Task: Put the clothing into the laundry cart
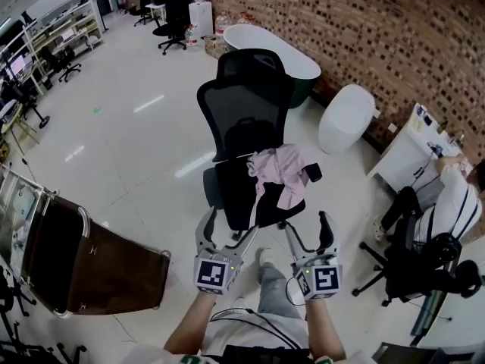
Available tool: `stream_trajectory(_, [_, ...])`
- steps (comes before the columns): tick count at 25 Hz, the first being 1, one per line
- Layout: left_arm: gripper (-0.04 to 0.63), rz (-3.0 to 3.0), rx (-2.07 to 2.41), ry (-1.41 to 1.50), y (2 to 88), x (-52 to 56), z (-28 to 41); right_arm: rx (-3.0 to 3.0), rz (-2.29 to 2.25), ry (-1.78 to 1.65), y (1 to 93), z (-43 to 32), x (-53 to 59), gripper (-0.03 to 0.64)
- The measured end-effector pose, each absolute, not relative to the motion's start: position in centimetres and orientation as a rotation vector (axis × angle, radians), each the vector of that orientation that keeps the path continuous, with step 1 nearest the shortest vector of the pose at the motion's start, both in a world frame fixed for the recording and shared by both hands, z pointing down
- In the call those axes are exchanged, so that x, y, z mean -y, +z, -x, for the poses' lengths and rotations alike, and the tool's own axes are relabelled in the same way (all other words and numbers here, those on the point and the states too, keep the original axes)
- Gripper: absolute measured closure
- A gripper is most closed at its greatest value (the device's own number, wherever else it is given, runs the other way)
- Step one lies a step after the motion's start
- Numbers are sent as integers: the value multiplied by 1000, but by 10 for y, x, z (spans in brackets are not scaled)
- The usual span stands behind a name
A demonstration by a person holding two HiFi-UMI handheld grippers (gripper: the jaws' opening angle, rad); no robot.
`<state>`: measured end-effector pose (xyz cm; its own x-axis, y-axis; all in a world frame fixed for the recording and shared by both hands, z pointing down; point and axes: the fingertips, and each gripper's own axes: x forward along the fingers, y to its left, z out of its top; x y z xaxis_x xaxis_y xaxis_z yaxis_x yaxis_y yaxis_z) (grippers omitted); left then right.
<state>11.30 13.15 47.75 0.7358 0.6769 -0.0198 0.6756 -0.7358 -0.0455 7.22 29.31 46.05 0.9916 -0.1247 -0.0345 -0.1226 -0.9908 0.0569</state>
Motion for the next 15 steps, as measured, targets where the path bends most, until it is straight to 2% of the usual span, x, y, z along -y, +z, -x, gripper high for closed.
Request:
stream_trajectory(10, [163,2914,1042,-2,484,-210,-262,346,-3164,-22,485,-242,-377,227])
stream_trajectory(15, [163,2940,940,-97,496,-239,-320,391,-3170,72,516,-299,-416,227])
